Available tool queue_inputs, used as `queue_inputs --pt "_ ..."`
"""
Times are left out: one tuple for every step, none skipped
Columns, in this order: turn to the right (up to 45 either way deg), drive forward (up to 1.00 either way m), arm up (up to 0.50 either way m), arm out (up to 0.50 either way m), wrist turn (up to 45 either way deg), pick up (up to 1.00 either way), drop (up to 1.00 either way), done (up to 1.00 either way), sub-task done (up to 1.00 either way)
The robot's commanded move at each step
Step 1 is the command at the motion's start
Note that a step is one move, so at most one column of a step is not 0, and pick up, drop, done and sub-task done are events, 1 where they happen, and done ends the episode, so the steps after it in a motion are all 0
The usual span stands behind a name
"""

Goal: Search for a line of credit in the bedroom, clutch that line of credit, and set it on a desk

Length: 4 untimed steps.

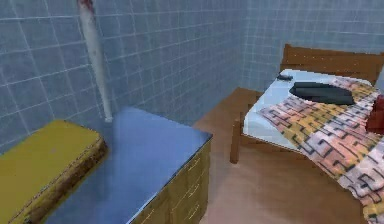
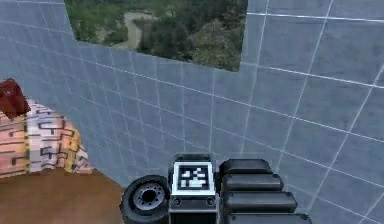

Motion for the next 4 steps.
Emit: queue_inputs --pt "45.0 0.0 0.0 0.0 0.0 0.0 0.0 0.0 0.0" --pt "45.0 0.0 0.0 0.0 0.0 0.0 0.0 0.0 0.0" --pt "45.0 0.0 0.0 0.0 0.0 0.0 0.0 0.0 0.0" --pt "27.0 0.0 0.0 0.0 0.0 0.0 0.0 0.0 0.0"
